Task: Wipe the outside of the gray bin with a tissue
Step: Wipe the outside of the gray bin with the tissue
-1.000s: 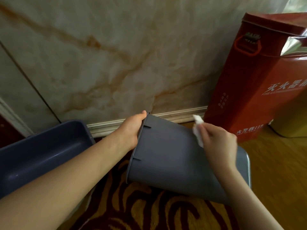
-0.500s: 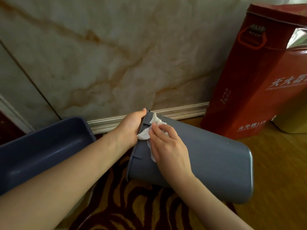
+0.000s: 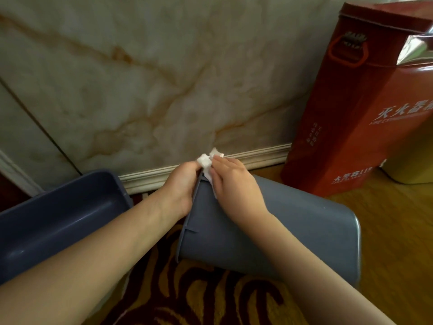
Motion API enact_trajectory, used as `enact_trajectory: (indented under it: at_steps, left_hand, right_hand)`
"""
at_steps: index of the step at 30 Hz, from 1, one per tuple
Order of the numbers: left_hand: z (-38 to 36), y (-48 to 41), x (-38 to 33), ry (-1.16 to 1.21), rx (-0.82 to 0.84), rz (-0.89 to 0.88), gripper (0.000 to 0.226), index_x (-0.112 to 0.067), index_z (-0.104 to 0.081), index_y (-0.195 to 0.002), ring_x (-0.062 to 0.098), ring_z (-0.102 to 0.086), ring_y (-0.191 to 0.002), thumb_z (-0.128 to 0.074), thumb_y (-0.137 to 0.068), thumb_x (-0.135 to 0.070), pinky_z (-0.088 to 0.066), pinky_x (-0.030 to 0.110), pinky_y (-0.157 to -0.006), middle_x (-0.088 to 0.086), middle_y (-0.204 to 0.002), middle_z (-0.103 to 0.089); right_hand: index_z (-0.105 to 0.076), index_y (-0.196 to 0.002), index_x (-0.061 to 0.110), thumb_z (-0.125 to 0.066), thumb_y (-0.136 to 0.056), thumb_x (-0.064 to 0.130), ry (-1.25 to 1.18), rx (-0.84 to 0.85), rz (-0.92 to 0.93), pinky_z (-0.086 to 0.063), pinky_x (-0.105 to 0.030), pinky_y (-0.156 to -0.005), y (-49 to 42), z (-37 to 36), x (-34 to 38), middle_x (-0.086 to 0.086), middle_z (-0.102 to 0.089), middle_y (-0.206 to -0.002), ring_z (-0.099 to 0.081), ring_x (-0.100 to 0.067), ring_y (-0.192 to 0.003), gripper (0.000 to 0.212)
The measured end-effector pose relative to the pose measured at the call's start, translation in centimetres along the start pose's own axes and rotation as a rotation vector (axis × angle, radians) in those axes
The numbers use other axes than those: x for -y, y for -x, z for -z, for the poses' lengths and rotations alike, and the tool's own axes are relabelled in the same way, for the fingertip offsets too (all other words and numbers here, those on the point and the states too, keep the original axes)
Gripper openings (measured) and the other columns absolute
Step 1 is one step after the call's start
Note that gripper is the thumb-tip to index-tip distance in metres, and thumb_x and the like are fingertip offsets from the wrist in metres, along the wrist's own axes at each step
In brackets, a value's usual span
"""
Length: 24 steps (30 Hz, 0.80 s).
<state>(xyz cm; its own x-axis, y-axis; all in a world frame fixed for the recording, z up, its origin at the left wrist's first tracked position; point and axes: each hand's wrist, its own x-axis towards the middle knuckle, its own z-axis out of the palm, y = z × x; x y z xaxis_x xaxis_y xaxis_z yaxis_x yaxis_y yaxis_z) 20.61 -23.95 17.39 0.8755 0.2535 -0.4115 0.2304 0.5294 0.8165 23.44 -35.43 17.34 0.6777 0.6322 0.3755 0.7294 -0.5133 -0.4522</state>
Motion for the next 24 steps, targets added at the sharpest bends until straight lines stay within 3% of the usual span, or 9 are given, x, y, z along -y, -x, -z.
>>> enact_trajectory:
  at_steps: [4,10,12,14,16,19,21,22,24]
  left_hand:
    - [0.0,0.3,0.5,-0.103,-0.128,-0.063,0.031,-0.012,-0.070,-0.086,0.017,-0.069,-0.062,-0.047,-0.092,-0.032,-0.054,0.022,-0.052,0.008,-0.078,-0.072]
    - [-0.5,0.6,1.2,-0.210,-0.203,-0.207,0.032,-0.012,-0.068,-0.088,0.015,-0.066,-0.069,-0.044,-0.096,-0.031,-0.053,0.021,-0.057,0.005,-0.080,-0.069]
    - [-0.7,0.6,1.3,-0.228,-0.211,-0.233,0.032,-0.008,-0.068,-0.094,0.016,-0.065,-0.072,-0.044,-0.096,-0.030,-0.053,0.023,-0.061,0.006,-0.082,-0.069]
    - [-0.5,0.5,1.1,-0.224,-0.220,-0.237,0.032,-0.010,-0.068,-0.088,0.015,-0.066,-0.066,-0.044,-0.096,-0.030,-0.054,0.020,-0.054,0.004,-0.076,-0.069]
    - [-0.1,0.2,0.7,-0.200,-0.213,-0.225,0.034,-0.010,-0.068,-0.082,0.012,-0.068,-0.056,-0.045,-0.096,-0.030,-0.054,0.018,-0.049,0.003,-0.067,-0.071]
    - [0.6,-0.4,-0.1,-0.176,-0.220,-0.221,0.034,-0.010,-0.068,-0.075,0.015,-0.069,-0.056,-0.047,-0.095,-0.027,-0.055,0.022,-0.052,0.002,-0.057,-0.072]
    - [1.1,-0.9,-0.3,-0.139,-0.239,-0.189,0.033,-0.010,-0.067,-0.074,0.020,-0.067,-0.064,-0.047,-0.094,-0.026,-0.055,0.027,-0.059,0.003,-0.057,-0.072]
    - [1.3,-1.0,-0.4,-0.111,-0.237,-0.152,0.034,-0.008,-0.067,-0.080,0.022,-0.067,-0.069,-0.045,-0.095,-0.029,-0.055,0.029,-0.064,0.005,-0.064,-0.073]
    - [1.3,-1.2,-0.4,-0.092,-0.234,-0.072,0.040,-0.004,-0.066,-0.100,0.026,-0.066,-0.081,-0.042,-0.096,-0.036,-0.054,0.034,-0.072,0.012,-0.087,-0.072]
  right_hand:
    - [-0.058,-0.080,0.006,-0.038,-0.097,0.024,0.047,0.152,-0.110,-0.035,-0.033,-0.061,-1.9,0.4,0.2,-0.017,-0.065,-0.090,-0.056,-0.034,-0.087,0.032]
    - [-0.058,-0.088,0.003,-0.039,-0.095,0.026,-0.001,0.371,-0.383,-0.035,-0.031,-0.067,-5.2,0.8,-0.4,-0.023,-0.062,-0.106,-0.054,-0.035,-0.085,0.031]
    - [-0.052,-0.083,0.006,-0.039,-0.094,0.027,-0.029,0.437,-0.427,-0.034,-0.031,-0.068,-5.8,1.0,-0.8,-0.022,-0.061,-0.108,-0.048,-0.031,-0.080,0.026]
    - [-0.054,-0.084,0.007,-0.038,-0.095,0.029,-0.042,0.485,-0.412,-0.033,-0.030,-0.068,-6.1,1.3,-0.8,-0.022,-0.061,-0.107,-0.050,-0.031,-0.082,0.030]
    - [-0.058,-0.072,0.012,-0.037,-0.096,0.027,-0.073,0.463,-0.328,-0.033,-0.030,-0.068,-6.0,1.7,-0.5,-0.021,-0.061,-0.092,-0.052,-0.032,-0.084,0.035]
    - [-0.041,-0.050,0.021,-0.040,-0.094,0.022,-0.128,0.334,-0.188,-0.031,-0.030,-0.062,-4.7,2.2,0.2,-0.007,-0.051,-0.065,-0.046,-0.025,-0.070,0.043]
    - [-0.057,-0.070,0.016,-0.043,-0.093,0.018,-0.043,0.306,-0.053,-0.034,-0.030,-0.063,-3.4,1.9,0.2,-0.011,-0.058,-0.078,-0.051,-0.029,-0.077,0.028]
    - [-0.065,-0.093,0.016,-0.043,-0.094,0.017,0.000,0.312,0.013,-0.039,-0.031,-0.068,-2.7,1.7,-0.1,-0.013,-0.065,-0.097,-0.055,-0.030,-0.092,0.022]
    - [-0.055,-0.127,0.018,-0.045,-0.094,0.012,0.026,0.266,0.044,-0.042,-0.032,-0.092,-1.0,1.3,-1.1,-0.002,-0.056,-0.134,-0.046,-0.021,-0.124,0.035]
